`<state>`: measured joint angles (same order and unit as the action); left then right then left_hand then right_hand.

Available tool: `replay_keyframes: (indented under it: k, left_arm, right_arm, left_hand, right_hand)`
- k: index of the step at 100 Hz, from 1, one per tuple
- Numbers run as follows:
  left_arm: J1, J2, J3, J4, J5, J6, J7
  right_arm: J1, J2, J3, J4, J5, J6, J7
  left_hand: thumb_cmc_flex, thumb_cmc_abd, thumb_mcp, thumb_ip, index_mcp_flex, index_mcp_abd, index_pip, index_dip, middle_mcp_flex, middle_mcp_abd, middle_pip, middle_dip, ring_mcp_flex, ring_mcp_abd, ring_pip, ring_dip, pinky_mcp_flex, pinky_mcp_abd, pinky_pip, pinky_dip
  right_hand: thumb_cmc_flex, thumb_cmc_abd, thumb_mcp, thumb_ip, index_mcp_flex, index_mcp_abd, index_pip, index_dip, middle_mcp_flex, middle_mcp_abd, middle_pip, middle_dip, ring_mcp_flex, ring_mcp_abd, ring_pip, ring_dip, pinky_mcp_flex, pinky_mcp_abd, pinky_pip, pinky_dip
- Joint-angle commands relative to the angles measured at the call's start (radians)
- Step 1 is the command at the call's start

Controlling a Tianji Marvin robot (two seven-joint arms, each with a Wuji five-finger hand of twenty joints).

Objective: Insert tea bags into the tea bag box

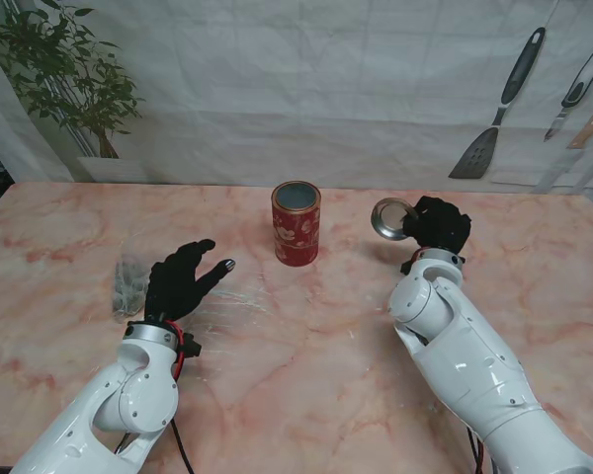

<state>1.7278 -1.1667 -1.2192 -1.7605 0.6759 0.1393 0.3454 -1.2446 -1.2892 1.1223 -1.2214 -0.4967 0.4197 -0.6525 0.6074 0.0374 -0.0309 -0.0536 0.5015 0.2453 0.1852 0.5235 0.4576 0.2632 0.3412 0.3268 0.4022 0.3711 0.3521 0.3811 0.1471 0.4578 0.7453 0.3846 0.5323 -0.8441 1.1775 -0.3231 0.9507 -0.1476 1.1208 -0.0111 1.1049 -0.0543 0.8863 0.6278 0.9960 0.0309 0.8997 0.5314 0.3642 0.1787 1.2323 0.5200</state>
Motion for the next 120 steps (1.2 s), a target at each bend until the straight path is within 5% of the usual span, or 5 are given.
replay_keyframes:
  k: [1, 70, 120]
  left_arm:
    - [0.012, 0.002, -0.003, -0.013, 0.001, 0.01, -0.015]
    - [0.061, 0.01, -0.032, -0.053, 0.019, 0.072, -0.053]
    - [0.062, 0.013, -0.041, -0.055, 0.02, 0.079, -0.074]
  right_arm:
    - [0.027, -0.017, -0.009, -0.001, 0.005, -0.001, 0.006]
    - [0.227, -0.11, -0.157, 0.222, 0.104, -0.041, -0.118]
    - [0.364, -0.175, -0.25, 0.352, 0.158, -0.009, -0.123]
  left_hand:
    - [0.016, 0.001, 0.003, 0.033, 0.018, 0.004, 0.002, 0.008, 0.004, -0.019, 0.004, 0.015, 0.003, -0.018, 0.007, 0.005, 0.004, -0.018, 0.034, 0.018]
    - [0.015, 0.002, 0.003, 0.033, 0.019, 0.003, 0.002, 0.007, 0.004, -0.021, 0.003, 0.014, 0.0, -0.018, 0.006, 0.005, 0.004, -0.02, 0.034, 0.019]
    - [0.016, 0.002, 0.003, 0.033, 0.019, 0.004, 0.002, 0.007, 0.004, -0.02, 0.004, 0.014, -0.001, -0.02, 0.007, 0.004, 0.003, -0.021, 0.035, 0.019]
  right_hand:
    - [-0.011, -0.02, 0.043, -0.021, 0.046, -0.024, 0.033, -0.006, 0.028, -0.03, -0.006, -0.007, 0.017, -0.013, 0.017, 0.007, -0.003, 0.004, 0.032, -0.009]
    - [-0.021, -0.004, 0.034, -0.028, 0.045, -0.039, 0.02, -0.01, 0.025, -0.03, -0.01, -0.005, 0.001, -0.011, 0.032, 0.012, -0.01, -0.003, 0.035, -0.012]
    - [-0.035, 0.025, 0.027, -0.035, 0.041, -0.048, 0.013, -0.011, 0.018, -0.035, -0.012, -0.004, -0.01, -0.012, 0.037, 0.014, -0.016, -0.009, 0.035, -0.013]
